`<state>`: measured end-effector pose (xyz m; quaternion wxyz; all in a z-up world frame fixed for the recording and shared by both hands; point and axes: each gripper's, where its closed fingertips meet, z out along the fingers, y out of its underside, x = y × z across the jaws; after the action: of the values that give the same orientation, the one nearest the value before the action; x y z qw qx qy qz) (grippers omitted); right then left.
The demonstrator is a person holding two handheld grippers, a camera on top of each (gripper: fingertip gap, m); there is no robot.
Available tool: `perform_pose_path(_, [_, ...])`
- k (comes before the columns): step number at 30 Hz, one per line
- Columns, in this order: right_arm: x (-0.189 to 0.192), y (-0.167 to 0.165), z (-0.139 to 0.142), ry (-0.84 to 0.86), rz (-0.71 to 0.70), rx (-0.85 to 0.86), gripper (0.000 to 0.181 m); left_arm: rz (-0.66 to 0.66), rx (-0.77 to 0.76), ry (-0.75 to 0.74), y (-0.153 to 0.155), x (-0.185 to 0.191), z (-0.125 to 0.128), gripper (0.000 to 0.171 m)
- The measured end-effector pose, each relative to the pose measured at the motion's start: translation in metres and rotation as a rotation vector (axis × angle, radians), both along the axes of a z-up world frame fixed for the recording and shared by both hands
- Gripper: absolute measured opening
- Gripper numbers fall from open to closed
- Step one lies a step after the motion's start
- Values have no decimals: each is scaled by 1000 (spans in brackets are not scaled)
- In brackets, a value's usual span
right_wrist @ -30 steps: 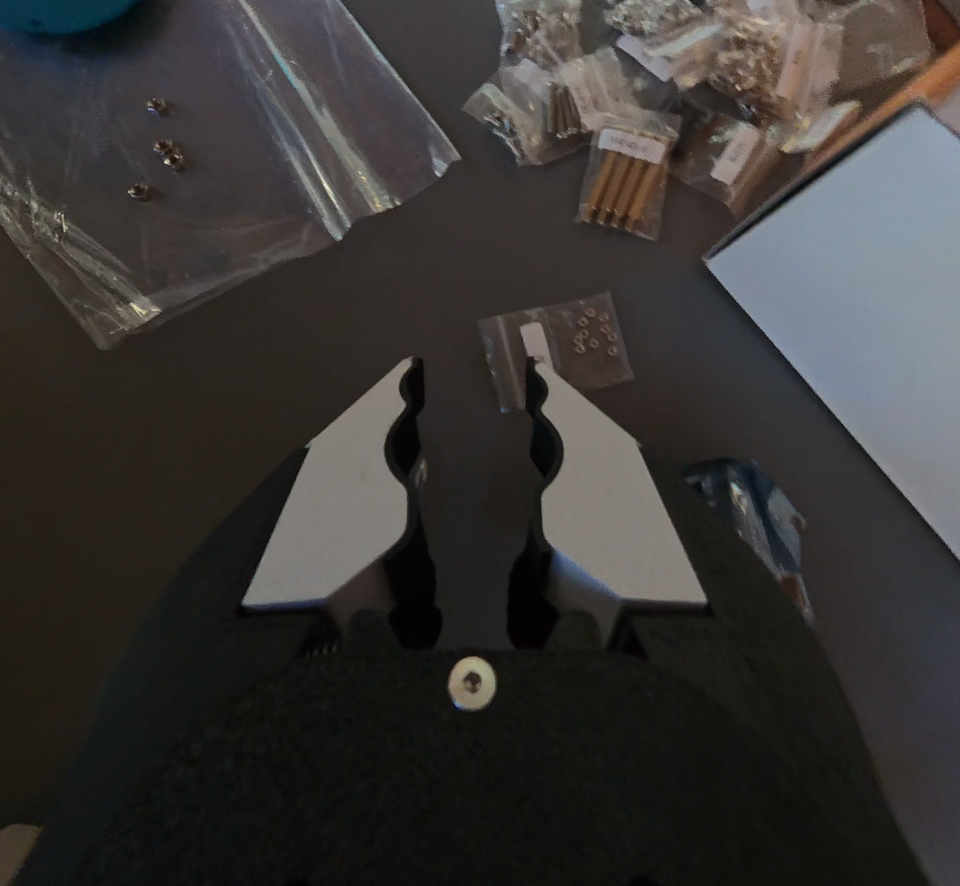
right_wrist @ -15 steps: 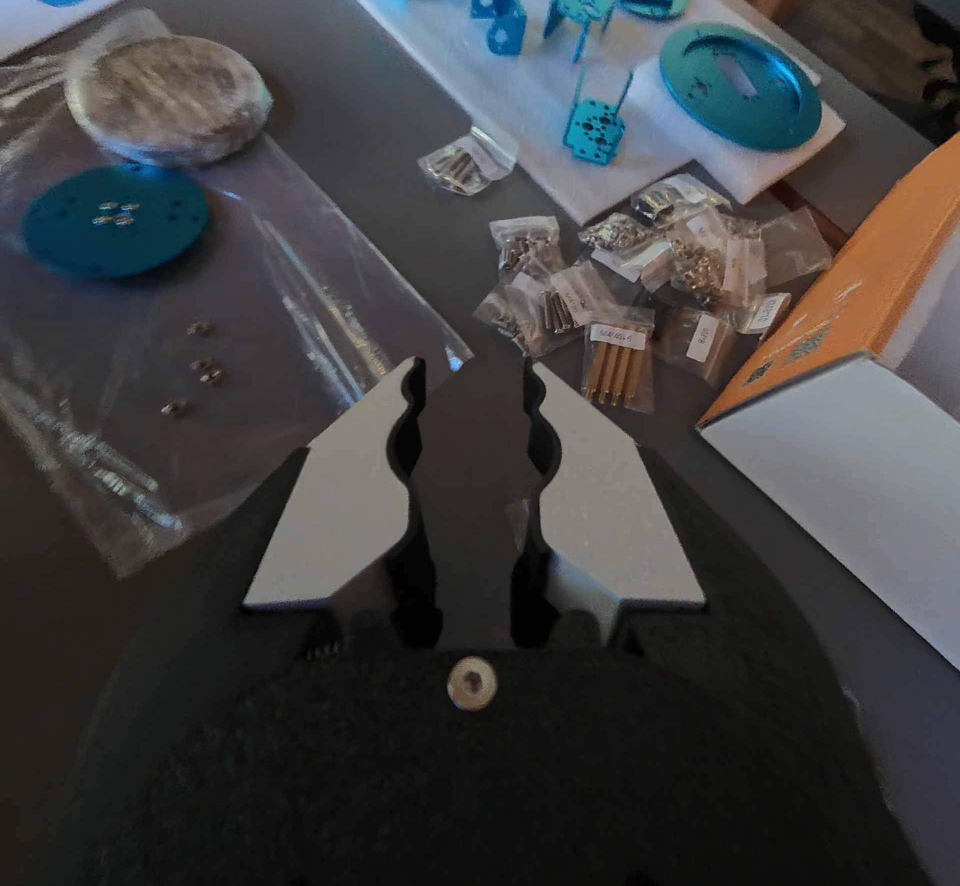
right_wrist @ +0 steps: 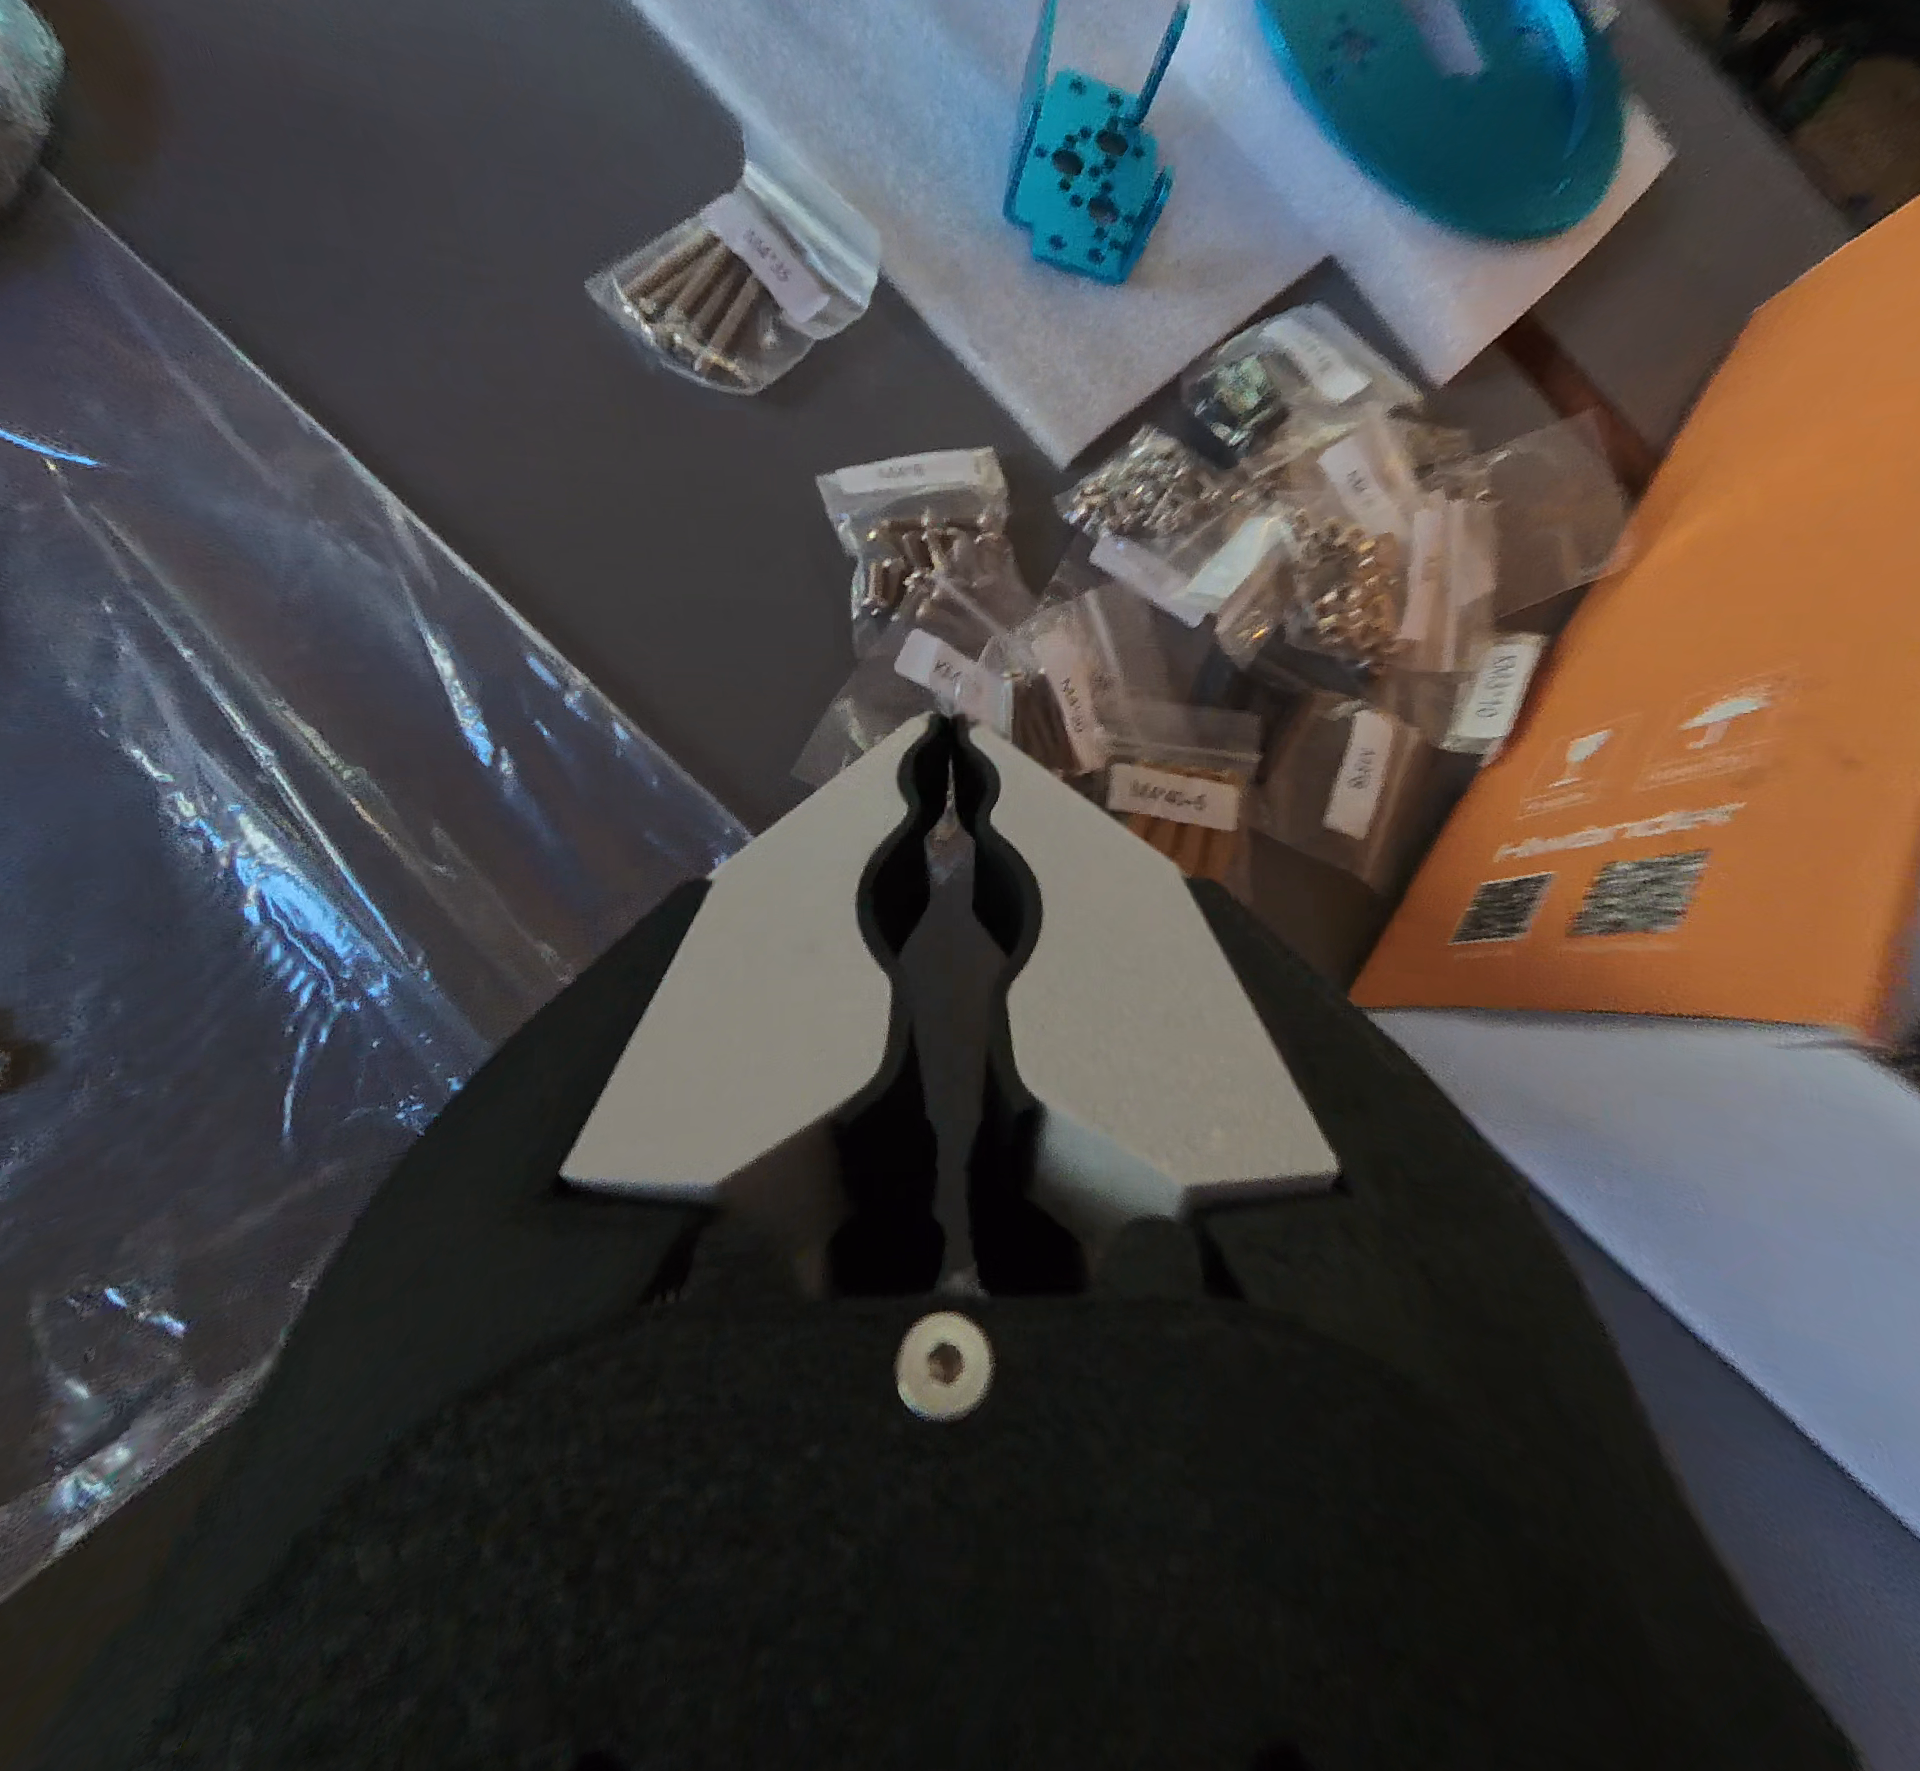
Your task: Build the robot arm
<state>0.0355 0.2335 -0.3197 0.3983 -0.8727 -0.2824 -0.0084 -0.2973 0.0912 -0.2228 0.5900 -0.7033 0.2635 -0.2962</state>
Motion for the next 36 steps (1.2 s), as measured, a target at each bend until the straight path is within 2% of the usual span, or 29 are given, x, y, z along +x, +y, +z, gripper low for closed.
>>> perform_pose_path(3, [2, 2, 34, -13, -5, 115, 0, -20, -33, -31, -2, 3, 0, 22])
perform_pose_path(6, [-13, -8, 93, 40, 19, 287, 0, -53, -60, -32, -8, 11, -2, 22])
perform_pose_path(8, [-53, -29, 131, 111, 156, 373, 0, -23, -78, -1, -10, 5, -8, 22])
perform_pose_path(10, [-105, -59, 153, 143, 338, 428, 0, 37, -102, 39, -13, -11, -15, 22])
perform_pose_path(13, [-187, -112, 147, 162, 619, 446, 0, 158, -163, 96, -24, -52, -32, 22])
perform_pose_path(17, [-273, -165, 107, 285, 799, 282, 0, 321, -243, 118, -42, -112, -50, 22])
perform_pose_path(19, [-307, -189, 95, 376, 872, 191, 0, 354, -258, 88, -50, -128, -51, 22])
perform_pose_path(20, [-318, -196, 90, 367, 893, 191, 0, 348, -263, 61, -53, -130, -50, 22])
perform_pose_path(22, [-330, -197, 87, 260, 904, 321, 0, 222, -281, -68, -62, -116, -40, 25])
perform_pose_path(24, [-340, -202, 87, 134, 938, 463, 0, -51, -336, -327, -80, -88, -15, 26])
perform_pose_path(26, [-345, -204, 88, 10, 941, 603, 0, -202, -415, -499, -84, -77, -3, 28])
perform_pose_path(30, [-345, -213, 92, -133, 948, 791, 0, -273, -614, -576, -75, -58, -22, 34])
perform_pose_path(33, [-341, -217, 98, -156, 933, 884, 0, -334, -710, -624, -77, -45, -32, 33])
perform_pose_path(36, [-337, -219, 104, -143, 919, 919, 0, -463, -804, -749, -86, -32, -27, 33])
